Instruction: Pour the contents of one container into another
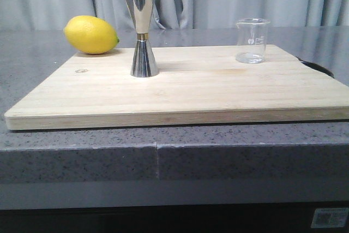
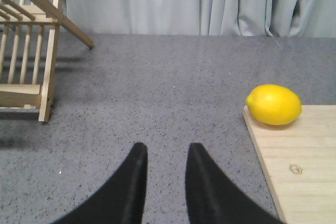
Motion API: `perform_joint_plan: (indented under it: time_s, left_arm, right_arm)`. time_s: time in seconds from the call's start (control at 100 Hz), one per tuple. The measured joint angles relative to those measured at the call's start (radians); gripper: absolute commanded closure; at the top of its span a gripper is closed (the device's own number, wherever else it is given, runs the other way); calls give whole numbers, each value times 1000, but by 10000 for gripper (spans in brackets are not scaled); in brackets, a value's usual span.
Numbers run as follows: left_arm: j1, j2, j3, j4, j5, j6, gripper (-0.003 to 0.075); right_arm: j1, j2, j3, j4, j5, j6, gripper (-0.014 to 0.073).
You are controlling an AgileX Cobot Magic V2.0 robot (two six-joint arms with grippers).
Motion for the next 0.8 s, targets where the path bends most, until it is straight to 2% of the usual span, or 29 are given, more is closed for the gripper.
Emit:
perform_joint_plan:
  time_s: [0.05, 0.22, 0.47, 0.8]
  left_arm:
    - [0, -2, 0, -26, -15, 28, 739]
    - [0, -60, 0, -126, -62, 137, 739]
    - [0, -243, 14, -127, -59, 157, 739]
    - [0, -437, 272, -116, -45, 150, 739]
  right_arm:
    - [0, 0, 0, 0, -10, -5, 668]
    - [0, -9, 0, 0, -22, -31, 657]
    - [0, -160, 27, 0, -26, -34, 657]
    - [0, -466, 244, 0, -28, -60, 657]
